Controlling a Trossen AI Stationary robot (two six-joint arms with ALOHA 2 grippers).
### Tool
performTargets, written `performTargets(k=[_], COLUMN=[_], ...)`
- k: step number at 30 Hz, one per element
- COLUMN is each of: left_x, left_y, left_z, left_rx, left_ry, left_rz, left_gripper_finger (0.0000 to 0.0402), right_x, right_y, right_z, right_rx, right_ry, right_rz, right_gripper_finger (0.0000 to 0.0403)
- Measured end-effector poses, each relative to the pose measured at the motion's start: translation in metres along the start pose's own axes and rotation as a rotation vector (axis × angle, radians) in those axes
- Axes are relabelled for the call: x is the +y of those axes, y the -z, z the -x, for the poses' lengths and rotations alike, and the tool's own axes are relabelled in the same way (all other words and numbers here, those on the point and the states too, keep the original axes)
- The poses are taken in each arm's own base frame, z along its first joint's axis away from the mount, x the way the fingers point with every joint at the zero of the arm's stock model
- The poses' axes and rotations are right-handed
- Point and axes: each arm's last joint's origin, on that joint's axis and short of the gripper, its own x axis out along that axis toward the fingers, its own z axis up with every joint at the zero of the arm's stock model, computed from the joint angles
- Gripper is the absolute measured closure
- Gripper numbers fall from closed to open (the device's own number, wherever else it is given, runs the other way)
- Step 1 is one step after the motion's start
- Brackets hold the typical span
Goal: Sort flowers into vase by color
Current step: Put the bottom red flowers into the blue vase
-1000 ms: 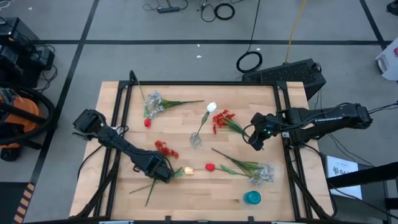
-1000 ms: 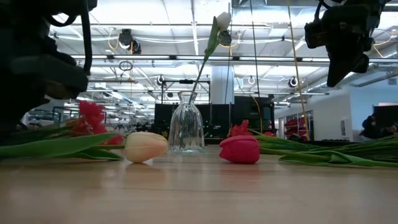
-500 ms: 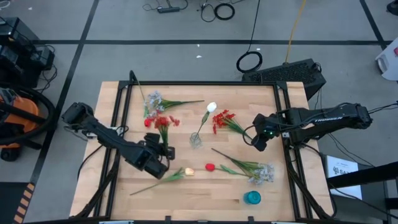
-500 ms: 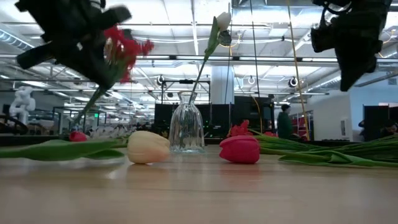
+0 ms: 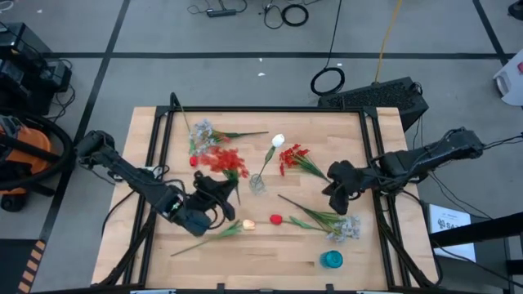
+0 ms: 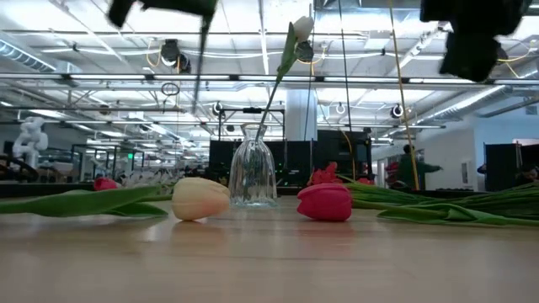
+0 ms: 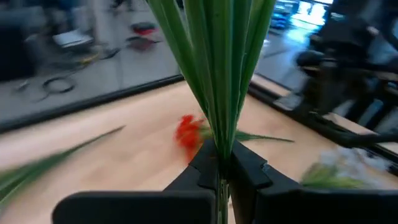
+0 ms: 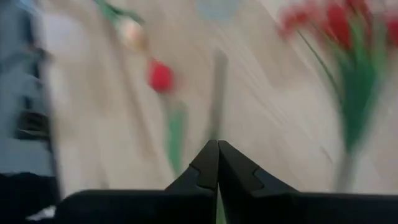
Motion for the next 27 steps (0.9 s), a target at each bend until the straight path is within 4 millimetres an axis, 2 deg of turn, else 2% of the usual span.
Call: performTargets(k=[4, 7, 13, 17, 20, 23, 27], left_x=[-0.012, -0.013, -0.006, -0.006, -0.007, -0.007, -0.008], left_y=[-0.026, -0.043, -0.057, -0.057, -0.057, -0.056, -0.056], left_z=[-0.019, -0.032, -0.05, -0.051, -0.051, -0.05, -0.049], left_rx=[-0.018, -0.065, -0.099, -0.092, -0.09, -0.085, -0.084], left_ry=[0.261, 0.45, 0.741, 0.795, 0.809, 0.818, 0.822], left_rz=[-0.069, -0.091, -0.214, -0.226, -0.229, -0.224, -0.225], left_gripper_finger=[0.0386, 0.0386, 0.0387, 0.0387, 0.0387, 0.0387, 0.0384], right_x=[0.015, 0.021, 0.034, 0.062, 0.078, 0.089, 0.093], right_y=[-0.01, -0.012, -0.014, -0.021, -0.025, -0.029, -0.034], right_z=[-0.002, -0.006, -0.028, -0.039, -0.047, -0.056, -0.068], right_rx=[-0.113, -0.133, -0.14, -0.357, -0.547, -0.679, -0.76], right_ry=[-0.128, -0.158, -0.192, -0.272, -0.255, -0.251, -0.257], right_rz=[-0.011, 0.002, 0.091, 0.132, 0.189, 0.19, 0.179], right_gripper_finger=[0.0403, 0.0403, 0.0403, 0.0403, 0.0403, 0.0403, 0.0402])
